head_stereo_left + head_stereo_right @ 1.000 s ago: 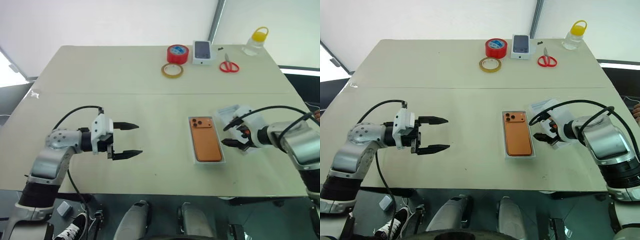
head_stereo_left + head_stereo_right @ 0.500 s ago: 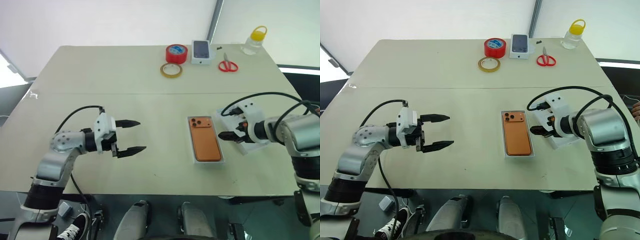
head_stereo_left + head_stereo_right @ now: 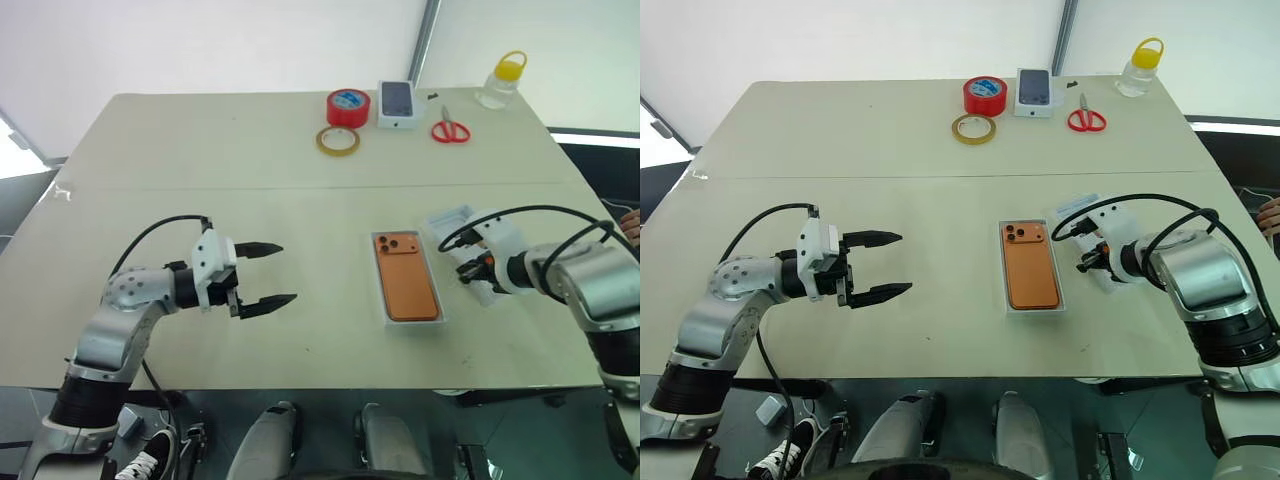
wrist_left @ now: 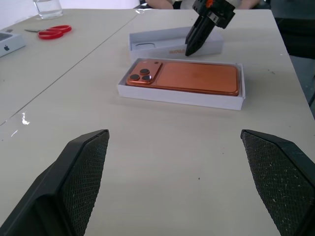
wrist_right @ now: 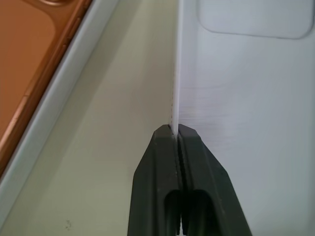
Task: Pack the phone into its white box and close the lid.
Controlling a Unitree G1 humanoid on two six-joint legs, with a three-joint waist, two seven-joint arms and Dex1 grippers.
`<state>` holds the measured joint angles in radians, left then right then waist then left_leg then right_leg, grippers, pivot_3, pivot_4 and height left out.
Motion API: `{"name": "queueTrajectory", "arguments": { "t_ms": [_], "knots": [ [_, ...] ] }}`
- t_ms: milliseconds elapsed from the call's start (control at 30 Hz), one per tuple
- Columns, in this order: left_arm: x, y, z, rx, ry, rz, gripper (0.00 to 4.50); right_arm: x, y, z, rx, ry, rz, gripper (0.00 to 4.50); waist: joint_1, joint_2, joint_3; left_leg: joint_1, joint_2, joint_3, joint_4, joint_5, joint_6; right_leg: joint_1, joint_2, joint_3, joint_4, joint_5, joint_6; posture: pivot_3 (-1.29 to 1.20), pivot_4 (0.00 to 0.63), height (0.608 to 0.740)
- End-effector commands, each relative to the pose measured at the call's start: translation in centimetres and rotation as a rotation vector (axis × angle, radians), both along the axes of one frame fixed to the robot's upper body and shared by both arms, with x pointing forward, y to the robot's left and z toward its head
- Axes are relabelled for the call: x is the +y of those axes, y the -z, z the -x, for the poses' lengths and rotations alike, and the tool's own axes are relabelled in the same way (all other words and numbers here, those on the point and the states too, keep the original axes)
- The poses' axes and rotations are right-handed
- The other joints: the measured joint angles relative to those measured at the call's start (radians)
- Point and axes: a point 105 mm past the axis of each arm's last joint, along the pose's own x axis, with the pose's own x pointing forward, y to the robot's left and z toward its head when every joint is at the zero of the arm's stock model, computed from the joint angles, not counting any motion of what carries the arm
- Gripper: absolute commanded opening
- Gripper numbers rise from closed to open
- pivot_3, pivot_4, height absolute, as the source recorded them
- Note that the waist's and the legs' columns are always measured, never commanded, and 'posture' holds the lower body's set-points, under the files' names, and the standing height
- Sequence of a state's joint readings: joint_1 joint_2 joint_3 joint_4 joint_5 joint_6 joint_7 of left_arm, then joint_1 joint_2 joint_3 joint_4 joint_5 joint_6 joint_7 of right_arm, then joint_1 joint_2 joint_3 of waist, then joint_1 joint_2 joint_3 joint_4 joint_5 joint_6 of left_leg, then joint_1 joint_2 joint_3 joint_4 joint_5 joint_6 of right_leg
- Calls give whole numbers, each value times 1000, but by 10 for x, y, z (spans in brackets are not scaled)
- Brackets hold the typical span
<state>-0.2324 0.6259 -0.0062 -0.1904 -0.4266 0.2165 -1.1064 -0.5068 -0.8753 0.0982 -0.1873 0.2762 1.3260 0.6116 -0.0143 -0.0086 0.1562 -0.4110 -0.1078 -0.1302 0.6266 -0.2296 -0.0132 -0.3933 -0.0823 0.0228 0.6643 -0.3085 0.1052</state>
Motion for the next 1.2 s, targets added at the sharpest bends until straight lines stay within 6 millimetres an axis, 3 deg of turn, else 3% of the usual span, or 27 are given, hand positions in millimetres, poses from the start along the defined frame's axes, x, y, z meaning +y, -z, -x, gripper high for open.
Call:
{"name": "queueTrajectory", "arguments": {
  "t_ms": [33, 167, 333, 500, 700, 800, 933, 1200],
  "knots": [
    [1, -8, -1, -30, -6, -3, 4500, 5, -4, -2, -23, -4, -17, 46, 0, 0, 0, 0, 0, 0, 0, 0, 0, 0, 0, 0, 0, 0, 0, 0, 150, 740],
    [1, -7, -1, -23, -10, -1, 4500, 5, -6, -4, -33, 8, -29, 46, -1, 0, 0, 0, 0, 0, 0, 0, 0, 0, 0, 0, 0, 0, 0, 0, 150, 740],
    [1, -7, -3, -23, -16, 1, 4500, -3, -26, -18, -104, 80, -75, 46, 0, 0, 0, 0, 0, 0, 0, 0, 0, 0, 0, 0, 0, 0, 0, 0, 150, 740],
    [1, -11, -11, -29, -40, 19, 4500, 6, -55, -40, -193, 149, -296, 46, 1, 1, 1, 0, 0, 0, -1, 0, 0, -1, 0, 0, 0, 0, 0, 0, 150, 740],
    [2, -15, -16, -31, -62, 34, 4500, 36, -103, -59, -289, 164, -719, 46, 0, 2, 1, 0, 0, 0, -2, 0, 0, -2, 0, 1, 0, 0, 0, 0, 150, 740],
    [5, -20, -21, -45, -90, 49, 4500, 71, -119, -50, -235, 68, -960, 46, -2, 2, 1, 0, 0, 0, -3, 1, -2, -3, 1, 1, 1, 1, -1, 0, 150, 740],
    [6, -32, -32, -85, -140, 93, 4500, 104, -120, -38, -216, -39, -1136, 46, -1, 2, 1, 0, 0, 0, -6, 2, -2, -4, 1, 1, 2, 1, -1, 0, 150, 740],
    [1, -37, -35, -101, -166, 131, 4500, 139, -106, -7, -145, -140, -1338, 46, -4, 2, 1, 0, 0, 0, -6, 2, -3, -4, 1, 1, 2, 1, -1, 0, 150, 740]
  ]
}}
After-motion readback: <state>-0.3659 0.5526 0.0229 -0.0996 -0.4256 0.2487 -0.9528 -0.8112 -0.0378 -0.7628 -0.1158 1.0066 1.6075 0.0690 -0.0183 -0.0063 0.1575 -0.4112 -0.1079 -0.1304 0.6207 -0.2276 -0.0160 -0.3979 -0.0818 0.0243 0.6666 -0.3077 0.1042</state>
